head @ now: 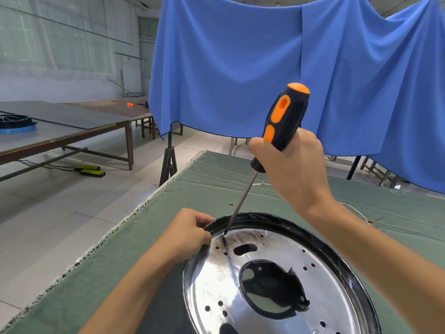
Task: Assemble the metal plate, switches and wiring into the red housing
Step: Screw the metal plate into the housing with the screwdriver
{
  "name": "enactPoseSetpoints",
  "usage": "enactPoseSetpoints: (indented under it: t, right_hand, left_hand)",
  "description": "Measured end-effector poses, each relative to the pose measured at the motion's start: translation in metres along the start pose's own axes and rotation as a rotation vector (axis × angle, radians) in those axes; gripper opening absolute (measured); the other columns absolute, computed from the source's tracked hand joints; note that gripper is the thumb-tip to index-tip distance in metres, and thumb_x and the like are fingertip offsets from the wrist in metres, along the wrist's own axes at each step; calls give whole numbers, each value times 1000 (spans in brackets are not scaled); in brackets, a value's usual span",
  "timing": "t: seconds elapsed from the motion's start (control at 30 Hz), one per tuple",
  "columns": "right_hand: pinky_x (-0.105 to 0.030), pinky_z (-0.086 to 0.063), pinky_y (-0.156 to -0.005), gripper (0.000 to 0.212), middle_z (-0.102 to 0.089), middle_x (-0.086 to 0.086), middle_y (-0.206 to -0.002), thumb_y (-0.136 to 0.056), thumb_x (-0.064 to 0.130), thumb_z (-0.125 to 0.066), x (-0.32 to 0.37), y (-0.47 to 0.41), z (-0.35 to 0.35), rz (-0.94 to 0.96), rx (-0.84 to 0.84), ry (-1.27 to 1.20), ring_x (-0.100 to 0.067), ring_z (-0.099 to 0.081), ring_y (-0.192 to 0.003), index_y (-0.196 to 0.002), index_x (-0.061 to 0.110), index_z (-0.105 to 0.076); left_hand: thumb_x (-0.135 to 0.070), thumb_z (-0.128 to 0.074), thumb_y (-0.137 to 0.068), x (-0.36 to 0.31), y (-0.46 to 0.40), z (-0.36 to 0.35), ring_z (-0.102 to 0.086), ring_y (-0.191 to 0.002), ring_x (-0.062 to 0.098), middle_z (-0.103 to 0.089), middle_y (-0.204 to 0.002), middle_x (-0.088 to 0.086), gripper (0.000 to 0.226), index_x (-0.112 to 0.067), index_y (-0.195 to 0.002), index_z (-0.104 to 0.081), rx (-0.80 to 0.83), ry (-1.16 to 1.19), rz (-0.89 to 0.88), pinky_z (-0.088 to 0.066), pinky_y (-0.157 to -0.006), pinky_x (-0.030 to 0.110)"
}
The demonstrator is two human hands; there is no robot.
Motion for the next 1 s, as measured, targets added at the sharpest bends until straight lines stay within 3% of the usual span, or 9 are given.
enactPoseSetpoints:
  t: [0.23, 0.4, 0.63, 0.73, 0.87, 1.0]
  right_hand:
    - [-13, -31, -38, 29, -59, -9, -52, -75, 10, -58, -13, -1, 4, -51, 8, -21, -5, -41, -40, -52, 6, -41]
    - [-8, -26, -37, 42, -40, 13, -35, -76, 6, -58, -15, 0, 5, -33, -7, -41, -5, -40, -36, -48, 19, -31]
    - [-21, -27, -40, 38, -41, -2, -43, -72, 15, -59, -5, -7, -9, -40, 43, 54, -13, -37, -43, -50, 16, -29]
    - [-27, -31, -44, 37, -43, 5, -39, -70, 19, -58, -4, -11, -19, -103, 71, 97, -21, -39, -45, -46, 15, -30]
    - [-25, -35, -50, 32, -66, -3, -57, -68, 27, -57, -12, -18, -22, -244, 128, 163, -17, -40, -47, -45, 15, -37]
    - [-27, -36, -54, 25, -69, 3, -63, -67, 35, -58, -19, -20, -19, -320, 147, 276, -19, -51, -56, -52, 16, -48]
  left_hand:
    - [17, -51, -76, 0, 1, 1, -56, -54, 22, -69, -74, 23, 39, -10, -88, -76, 0, 14, 12, -50, -59, 29]
    - [18, -51, -76, 0, 1, 2, -54, -50, 20, -66, -67, 15, 39, -10, -87, -76, -3, 23, 19, -49, -58, 28]
    - [17, -50, -74, -1, 3, 1, -54, -53, 23, -62, -63, 19, 38, -8, -83, -76, -29, 24, 3, -45, -60, 31]
    - [16, -49, -75, -1, 3, 1, -54, -53, 23, -61, -63, 19, 36, -6, -86, -75, -45, 19, 0, -44, -59, 30]
    - [15, -49, -75, -1, 4, 2, -53, -56, 23, -60, -64, 19, 35, -6, -86, -75, -47, 19, 6, -42, -61, 29]
    - [10, -51, -78, -3, 3, 3, -55, -57, 23, -64, -65, 22, 30, -7, -80, -75, -65, 28, -3, -44, -63, 30]
Point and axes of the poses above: each hand's wrist, its own y-axis away from the middle knuckle, its own z-axis out of the back of the hand, x = y × z, the point moved 9 cm from there along -y, towards the middle knuckle
